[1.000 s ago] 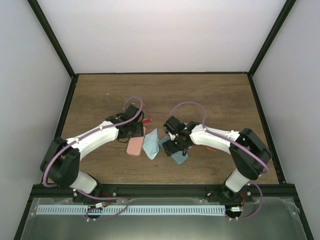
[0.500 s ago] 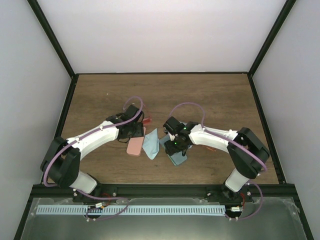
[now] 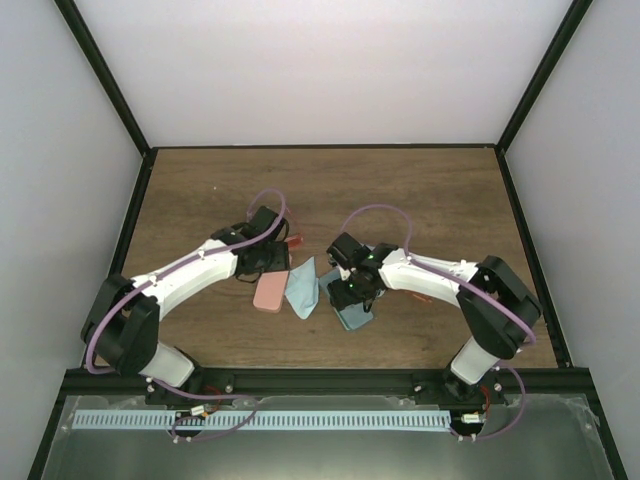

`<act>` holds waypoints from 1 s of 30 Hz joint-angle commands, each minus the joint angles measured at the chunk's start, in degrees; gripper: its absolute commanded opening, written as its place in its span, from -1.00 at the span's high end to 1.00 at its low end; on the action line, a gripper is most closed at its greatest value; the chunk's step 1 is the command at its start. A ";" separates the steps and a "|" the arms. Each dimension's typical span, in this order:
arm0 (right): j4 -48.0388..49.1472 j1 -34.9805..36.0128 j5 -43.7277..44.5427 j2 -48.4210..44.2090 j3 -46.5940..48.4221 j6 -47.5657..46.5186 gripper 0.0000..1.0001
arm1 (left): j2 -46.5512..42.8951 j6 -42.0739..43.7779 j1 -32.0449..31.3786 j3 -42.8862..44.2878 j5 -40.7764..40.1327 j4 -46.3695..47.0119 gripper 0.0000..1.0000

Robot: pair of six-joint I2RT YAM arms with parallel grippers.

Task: Organize the sunglasses
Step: Pick up the sunglasses case from the center of the board, then open the sunglasses case.

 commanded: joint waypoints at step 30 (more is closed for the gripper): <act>32.06 -24.63 -52.23 -19.18 -3.46 22.65 0.28 | -17.97 -18.43 1.17 -7.67 28.33 37.41 -1.00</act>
